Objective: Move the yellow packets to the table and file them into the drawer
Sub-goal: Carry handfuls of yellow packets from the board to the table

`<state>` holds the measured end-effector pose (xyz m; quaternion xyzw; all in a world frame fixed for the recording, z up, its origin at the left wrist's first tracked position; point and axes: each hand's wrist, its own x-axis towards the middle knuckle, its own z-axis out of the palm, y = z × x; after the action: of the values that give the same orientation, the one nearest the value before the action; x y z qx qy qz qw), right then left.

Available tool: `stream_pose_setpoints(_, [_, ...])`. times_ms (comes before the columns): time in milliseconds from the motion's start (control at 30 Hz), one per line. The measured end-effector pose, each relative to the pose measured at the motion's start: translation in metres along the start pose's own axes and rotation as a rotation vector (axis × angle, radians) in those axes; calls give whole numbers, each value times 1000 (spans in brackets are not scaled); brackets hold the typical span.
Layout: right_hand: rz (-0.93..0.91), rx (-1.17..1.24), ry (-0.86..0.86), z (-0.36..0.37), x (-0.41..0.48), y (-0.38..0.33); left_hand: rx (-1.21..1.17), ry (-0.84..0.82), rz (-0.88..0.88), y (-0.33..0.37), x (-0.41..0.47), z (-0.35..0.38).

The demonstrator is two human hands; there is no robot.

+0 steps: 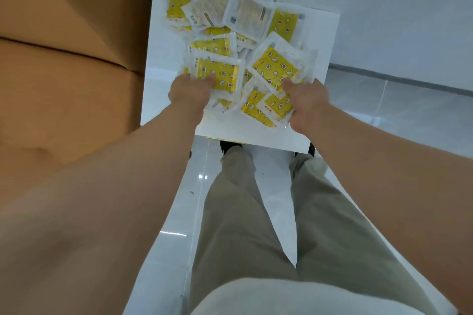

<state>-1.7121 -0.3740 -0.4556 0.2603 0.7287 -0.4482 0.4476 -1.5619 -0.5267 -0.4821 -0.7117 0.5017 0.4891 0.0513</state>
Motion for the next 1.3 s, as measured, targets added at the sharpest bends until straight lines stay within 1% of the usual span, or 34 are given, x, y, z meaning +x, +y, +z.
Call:
stream_pose_setpoints(67, [-9,-13,-5,9,17,6,340,68,79,4,23,11])
stream_pose_setpoints(100, [-11,-14,-7,14,24,9,410,93,107,7,32,16])
stream_pose_setpoints(233, [-37,-20,-5,29,44,18,480,157,173,8,46,27])
stream_pose_setpoints(267, [-50,-29,-3,31,46,19,463,170,192,6,47,29])
stream_pose_setpoints(333, [-62,-39,-4,33,49,21,359,190,212,0,45,29])
stream_pose_setpoints(433, [-48,-41,-12,32,46,20,90,184,184,-3,41,28])
stream_pose_setpoints(533, [4,-29,-24,30,37,16,-157,133,34,-2,36,16])
stream_pose_setpoints(600, [21,-24,-31,28,32,14,-284,29,-108,-2,34,5])
stream_pose_setpoints(667, [21,-31,-36,25,24,14,-345,-77,-172,-4,26,-4])
stream_pose_setpoints(700, [19,-32,-37,23,20,14,-359,-100,-184,-6,22,-7])
stream_pose_setpoints(1000, [20,-25,-51,-5,-34,2,-492,-69,-279,-16,-22,-32])
stream_pose_setpoints(1133, [19,-25,-59,-21,-56,-5,-627,-74,-375,-16,-41,-41])
stream_pose_setpoints(1200, [21,-8,-64,-29,-65,-9,-688,-61,-379,-12,-51,-47])
stream_pose_setpoints(1300, [20,39,-84,-40,-84,-20,-754,-68,-325,-3,-72,-62])
